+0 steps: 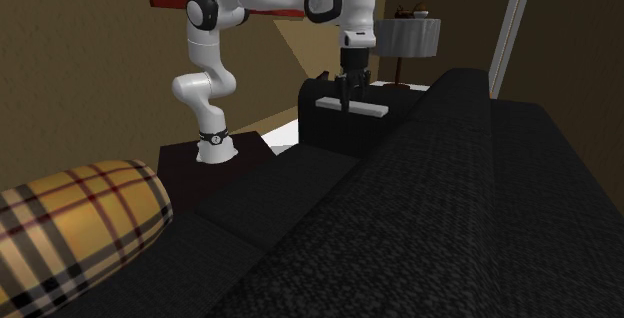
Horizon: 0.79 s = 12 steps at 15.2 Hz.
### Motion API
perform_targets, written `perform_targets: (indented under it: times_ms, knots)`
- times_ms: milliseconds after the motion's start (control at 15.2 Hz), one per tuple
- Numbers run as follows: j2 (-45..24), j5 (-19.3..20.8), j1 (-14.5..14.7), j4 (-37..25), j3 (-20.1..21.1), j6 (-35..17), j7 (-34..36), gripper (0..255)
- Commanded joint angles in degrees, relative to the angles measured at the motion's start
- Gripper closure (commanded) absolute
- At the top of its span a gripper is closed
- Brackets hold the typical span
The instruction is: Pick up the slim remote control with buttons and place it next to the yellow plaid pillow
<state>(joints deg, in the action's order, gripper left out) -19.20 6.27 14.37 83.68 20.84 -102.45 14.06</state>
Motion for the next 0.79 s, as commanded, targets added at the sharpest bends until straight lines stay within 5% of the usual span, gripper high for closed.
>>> perform_targets:
  times_ms: [0, 132, 726]
  knots:
    - [0.0, 0.0, 0.1, -1.6, 0.0, 1.5, 0.0, 255]
    - [-0.1, 0.0, 0.2, -3.2, 0.1, 3.0, -0.1, 255]
    - [16.9, -6.3, -8.2, 18.6, -3.1, -2.7, -11.5, 255]
